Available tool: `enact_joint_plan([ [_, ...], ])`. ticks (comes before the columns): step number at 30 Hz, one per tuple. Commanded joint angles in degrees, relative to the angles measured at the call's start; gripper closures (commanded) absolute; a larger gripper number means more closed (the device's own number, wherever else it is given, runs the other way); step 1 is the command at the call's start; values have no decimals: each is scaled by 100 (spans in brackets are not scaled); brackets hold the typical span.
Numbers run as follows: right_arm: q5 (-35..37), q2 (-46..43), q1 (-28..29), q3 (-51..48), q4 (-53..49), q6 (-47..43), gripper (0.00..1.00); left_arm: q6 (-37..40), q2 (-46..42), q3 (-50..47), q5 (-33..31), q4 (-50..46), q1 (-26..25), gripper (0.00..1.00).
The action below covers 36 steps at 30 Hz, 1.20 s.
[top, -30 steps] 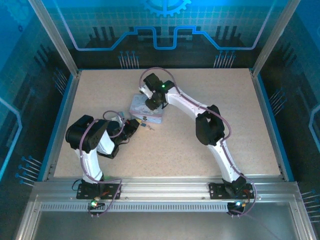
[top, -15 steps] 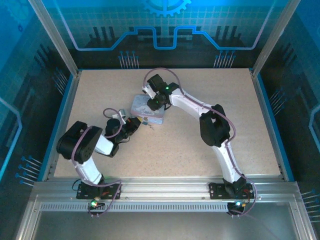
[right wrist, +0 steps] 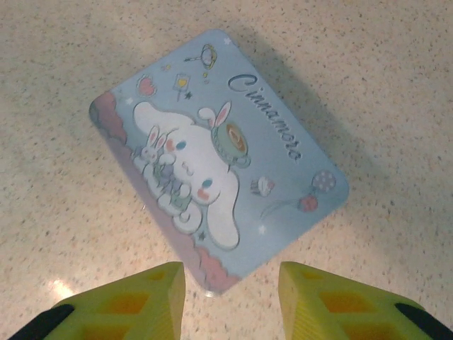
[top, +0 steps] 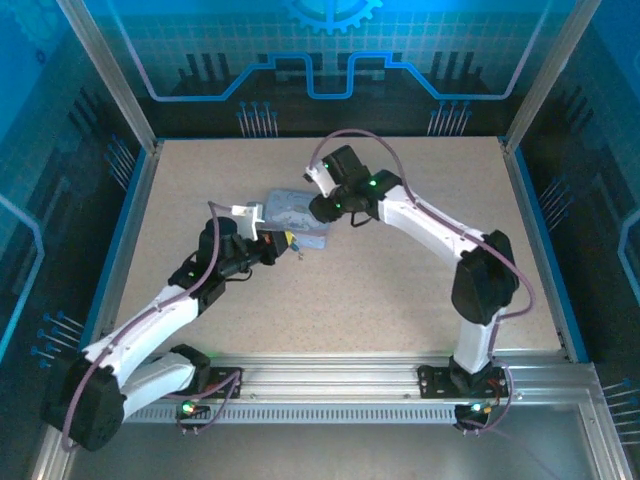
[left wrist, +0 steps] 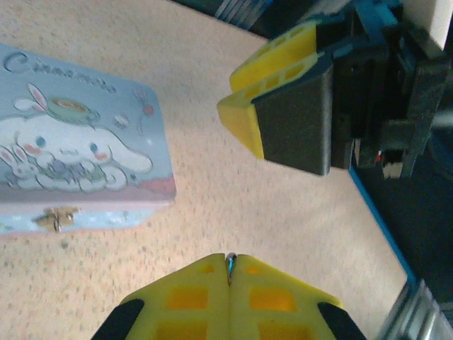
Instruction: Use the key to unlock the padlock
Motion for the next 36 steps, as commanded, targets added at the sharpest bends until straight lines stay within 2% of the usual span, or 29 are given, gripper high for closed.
enact_joint_plan([
  [1, 74, -543, -47, -799, 305, 290, 60, 776, -153, 333, -131, -2062, -347, 100],
  [6, 210, -1417, -119, -2150, 651, 593, 60, 725, 123, 429, -122, -2574, -826, 100],
  [12, 231, -2099, -210, -3253, 1032, 885, 60, 503, 915, 387, -37, -1954, -1131, 100],
  [22, 32, -2100, -214, -4399, 1762, 1250, 59, 578, 2382, 1109, 42, -1582, -1183, 100],
  [27, 73, -2037, -214, -4570, 1991, 1282, 59, 710, 2792, 1363, -195, -1498, -1189, 95],
  [30, 92, -2020, -216, -4585, 2072, 1261, 59, 829, 2988, 1529, -357, -1506, -1184, 88],
  [32, 105, -2001, -214, -4580, 2094, 1243, 59, 866, 3132, 1657, -397, -1535, -1188, 75],
  [36, 186, -2033, -212, -4617, 2153, 1234, 58, 929, 3218, 1802, -480, -1577, -1183, 62],
])
